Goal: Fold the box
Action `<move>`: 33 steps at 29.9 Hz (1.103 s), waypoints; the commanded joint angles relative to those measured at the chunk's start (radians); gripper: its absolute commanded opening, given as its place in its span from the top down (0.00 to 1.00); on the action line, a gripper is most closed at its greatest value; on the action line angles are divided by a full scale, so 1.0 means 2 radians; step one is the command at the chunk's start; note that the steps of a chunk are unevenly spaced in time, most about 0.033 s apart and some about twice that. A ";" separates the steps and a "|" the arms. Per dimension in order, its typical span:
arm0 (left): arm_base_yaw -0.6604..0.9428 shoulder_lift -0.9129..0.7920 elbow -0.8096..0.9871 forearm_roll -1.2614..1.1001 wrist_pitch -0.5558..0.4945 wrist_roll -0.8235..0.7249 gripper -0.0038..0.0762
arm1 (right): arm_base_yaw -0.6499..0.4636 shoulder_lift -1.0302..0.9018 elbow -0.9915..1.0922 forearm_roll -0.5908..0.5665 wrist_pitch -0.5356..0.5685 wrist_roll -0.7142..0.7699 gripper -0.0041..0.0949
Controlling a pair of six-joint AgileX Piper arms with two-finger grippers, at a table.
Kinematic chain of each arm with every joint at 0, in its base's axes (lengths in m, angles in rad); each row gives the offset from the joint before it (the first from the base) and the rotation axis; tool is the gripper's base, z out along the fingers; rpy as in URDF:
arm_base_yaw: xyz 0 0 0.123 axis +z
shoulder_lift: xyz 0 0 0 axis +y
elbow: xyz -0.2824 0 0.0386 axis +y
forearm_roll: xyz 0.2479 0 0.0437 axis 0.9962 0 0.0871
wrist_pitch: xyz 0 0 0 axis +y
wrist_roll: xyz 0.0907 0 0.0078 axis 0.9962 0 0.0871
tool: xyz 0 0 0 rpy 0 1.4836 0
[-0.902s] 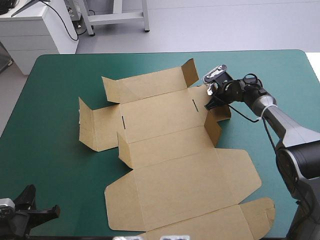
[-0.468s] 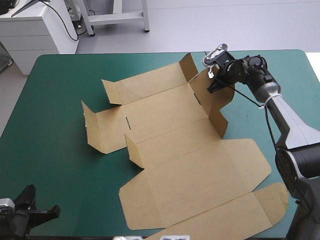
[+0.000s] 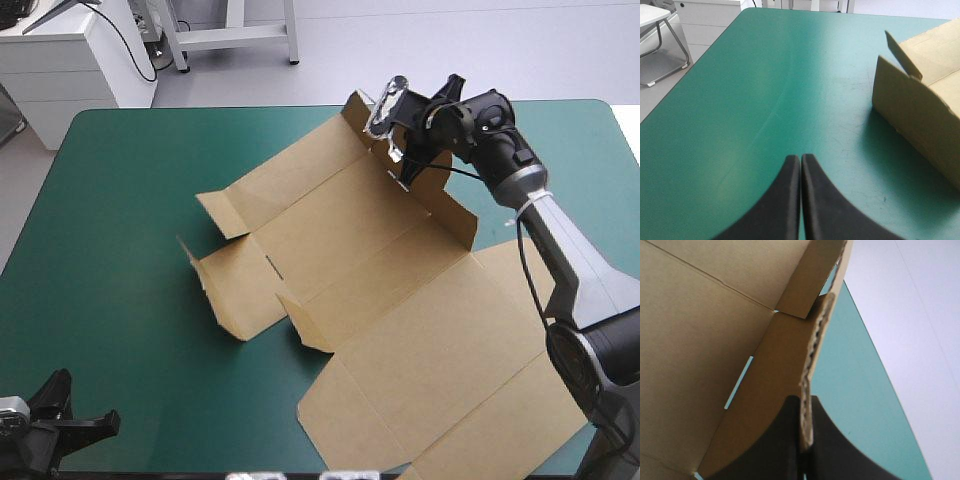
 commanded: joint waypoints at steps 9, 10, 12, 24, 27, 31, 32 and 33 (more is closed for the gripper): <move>0.001 -0.003 -0.011 0.003 -0.038 -0.003 0.96 | 0.123 -0.065 -0.017 -0.034 -0.115 -0.084 0.96; 0.001 -0.003 -0.011 0.003 -0.038 -0.003 0.96 | 0.128 -0.065 -0.017 -0.040 -0.129 -0.085 0.96; 0.001 -0.003 -0.011 0.003 -0.038 -0.003 0.96 | 0.136 -0.061 -0.017 -0.045 -0.156 -0.085 0.96; 0.001 -0.003 -0.011 0.003 -0.038 -0.003 0.96 | 0.164 0.009 -0.017 -0.041 -0.343 -0.149 0.98; 0.001 -0.003 -0.011 0.003 -0.038 -0.003 0.96 | 0.166 0.020 -0.017 -0.041 -0.357 -0.154 0.98; 0.001 -0.003 -0.011 0.003 -0.038 -0.003 0.96 | 0.167 0.032 -0.017 -0.025 -0.358 -0.154 0.98; 0.001 -0.003 -0.011 0.003 -0.038 -0.003 0.96 | 0.167 0.037 -0.017 -0.016 -0.356 -0.154 0.98; 0.001 -0.003 -0.011 0.003 -0.038 -0.003 0.96 | 0.167 0.040 -0.017 -0.009 -0.355 -0.154 0.98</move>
